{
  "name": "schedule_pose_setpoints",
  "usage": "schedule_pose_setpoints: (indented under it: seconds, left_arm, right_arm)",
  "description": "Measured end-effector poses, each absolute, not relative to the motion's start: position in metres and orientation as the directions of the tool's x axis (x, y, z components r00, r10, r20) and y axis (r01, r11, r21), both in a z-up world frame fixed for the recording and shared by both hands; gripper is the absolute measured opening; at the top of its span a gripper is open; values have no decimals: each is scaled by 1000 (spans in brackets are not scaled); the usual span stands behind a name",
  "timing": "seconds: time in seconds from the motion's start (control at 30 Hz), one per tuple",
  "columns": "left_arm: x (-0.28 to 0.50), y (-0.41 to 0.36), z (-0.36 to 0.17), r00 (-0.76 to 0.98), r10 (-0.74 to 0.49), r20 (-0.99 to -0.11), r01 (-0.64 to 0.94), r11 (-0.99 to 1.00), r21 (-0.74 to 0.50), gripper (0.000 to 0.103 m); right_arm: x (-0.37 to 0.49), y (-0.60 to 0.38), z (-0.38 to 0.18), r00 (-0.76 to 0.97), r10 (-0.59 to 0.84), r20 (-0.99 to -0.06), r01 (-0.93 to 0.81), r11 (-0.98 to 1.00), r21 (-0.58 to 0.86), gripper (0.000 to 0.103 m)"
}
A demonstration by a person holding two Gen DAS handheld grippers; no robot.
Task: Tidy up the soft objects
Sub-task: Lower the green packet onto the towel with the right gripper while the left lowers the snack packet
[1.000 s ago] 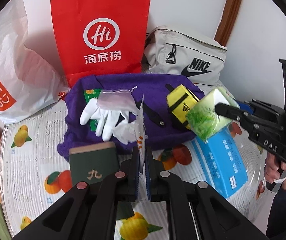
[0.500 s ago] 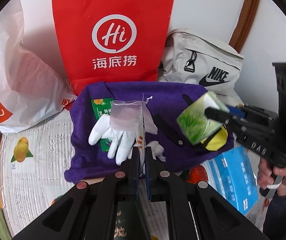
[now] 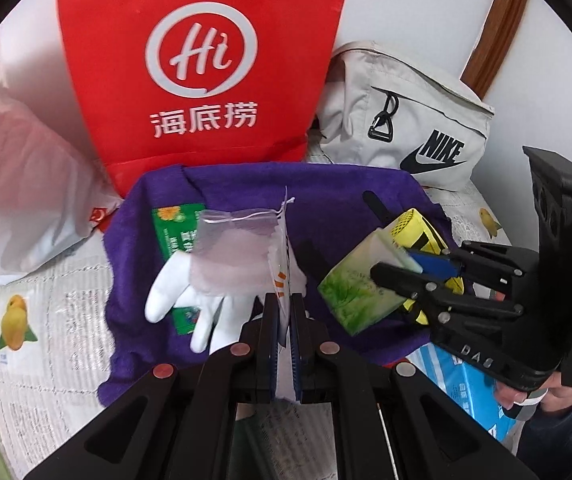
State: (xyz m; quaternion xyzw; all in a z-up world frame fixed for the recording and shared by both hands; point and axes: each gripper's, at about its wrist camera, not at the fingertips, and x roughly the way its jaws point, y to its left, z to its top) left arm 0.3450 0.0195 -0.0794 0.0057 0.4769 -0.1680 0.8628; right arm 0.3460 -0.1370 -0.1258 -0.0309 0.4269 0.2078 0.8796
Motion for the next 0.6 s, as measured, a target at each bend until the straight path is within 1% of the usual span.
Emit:
schedule_pose_setpoints:
  seconds: [0.1,0.17,0.2,0.23,0.3,0.33,0.6]
  left_arm:
    - [351,13,-84,473,-289,-832,301,941,-156,6]
    - [355,9,-88,459,-296,-837,304,938,-165,6]
    - [356,7,-90,452,-305,-838,308,935,-175,6]
    - [357,5,-92,445,-312,-840,311,933,-182,6]
    - [359,0,-97,430,-315,-846,319,930,-184,6]
    - [359,-2,-98,426,-317,-847,322,928,-186,6]
    - [369,-13,-118,365,-323,-873,313,926,-211,6]
  right_arm:
    - [346,-142,-126,548,338,-765,-381,915,131,24]
    - [345,-145,-125,548,336,-766,-373,918,136,27]
    - [345,-146,-124,549,335,-766,-372,918,134,31]
    - [344,-146,-123,552,328,-767,-371,920,127,39]
    - [340,-145,-119,567,320,-759,-372,922,110,46]
    - [338,-145,-117,573,321,-754,-374,921,107,47]
    - [328,-155,-104,597,312,-739,-353,929,107,47]
